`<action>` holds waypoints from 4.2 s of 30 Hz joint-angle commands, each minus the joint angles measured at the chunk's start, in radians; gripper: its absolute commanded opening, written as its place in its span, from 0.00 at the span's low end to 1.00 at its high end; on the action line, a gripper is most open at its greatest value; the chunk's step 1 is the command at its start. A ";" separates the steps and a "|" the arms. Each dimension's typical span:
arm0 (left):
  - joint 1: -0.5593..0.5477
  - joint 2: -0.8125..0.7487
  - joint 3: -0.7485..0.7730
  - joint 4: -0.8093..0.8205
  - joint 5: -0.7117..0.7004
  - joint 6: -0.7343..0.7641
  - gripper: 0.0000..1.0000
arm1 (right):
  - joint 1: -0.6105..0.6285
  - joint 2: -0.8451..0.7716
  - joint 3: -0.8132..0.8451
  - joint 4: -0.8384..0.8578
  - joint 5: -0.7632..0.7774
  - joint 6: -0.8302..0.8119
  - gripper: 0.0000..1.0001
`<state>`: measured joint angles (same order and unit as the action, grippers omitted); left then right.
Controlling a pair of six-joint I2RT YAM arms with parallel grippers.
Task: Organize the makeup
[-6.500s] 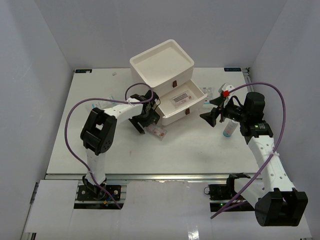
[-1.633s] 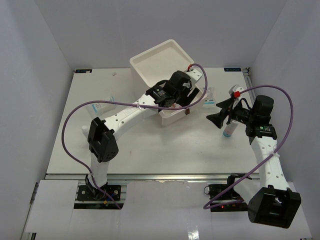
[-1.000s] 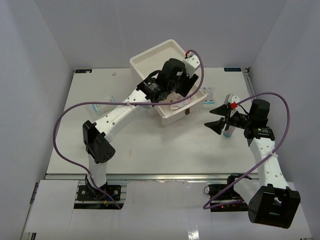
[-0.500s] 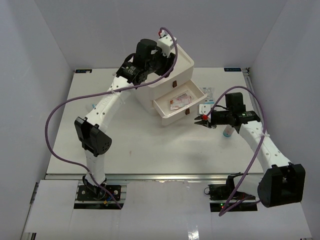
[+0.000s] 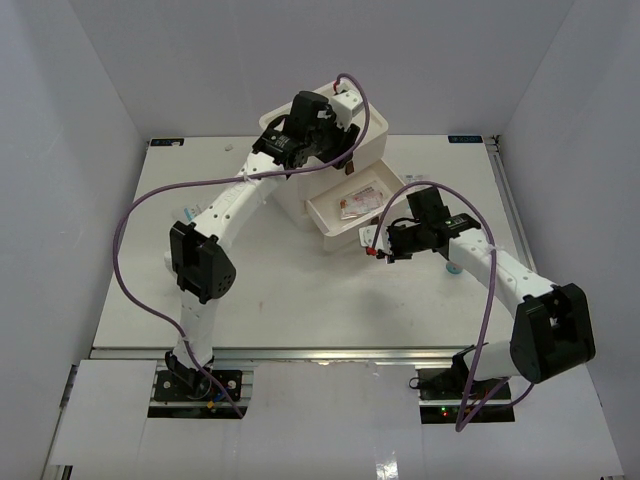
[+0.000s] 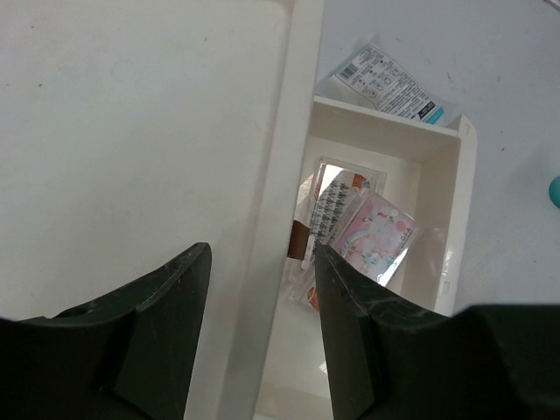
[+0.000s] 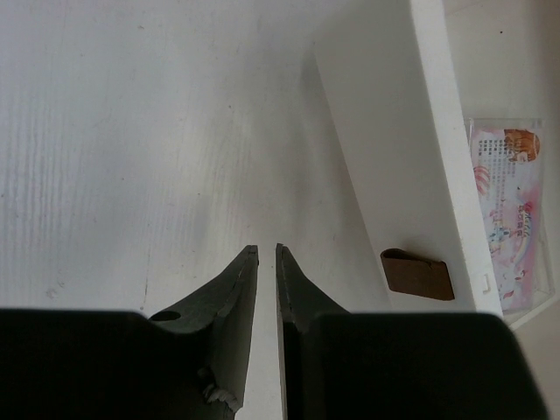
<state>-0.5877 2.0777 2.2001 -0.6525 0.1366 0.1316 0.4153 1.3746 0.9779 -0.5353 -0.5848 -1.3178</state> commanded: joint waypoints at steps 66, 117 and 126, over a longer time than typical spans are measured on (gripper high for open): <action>0.029 0.056 -0.065 0.009 0.073 -0.024 0.56 | 0.099 0.388 0.262 0.737 0.426 0.133 0.31; 0.097 0.033 -0.135 0.031 0.503 0.061 0.19 | -0.165 -0.046 0.072 0.436 -0.143 0.469 0.65; 0.097 0.009 -0.143 0.037 0.557 0.039 0.19 | -0.161 -0.012 0.173 0.198 -0.217 0.134 0.62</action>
<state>-0.4637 2.1194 2.1028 -0.4236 0.5591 0.2138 0.2508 1.3393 1.0655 -0.2050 -0.7334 -0.9872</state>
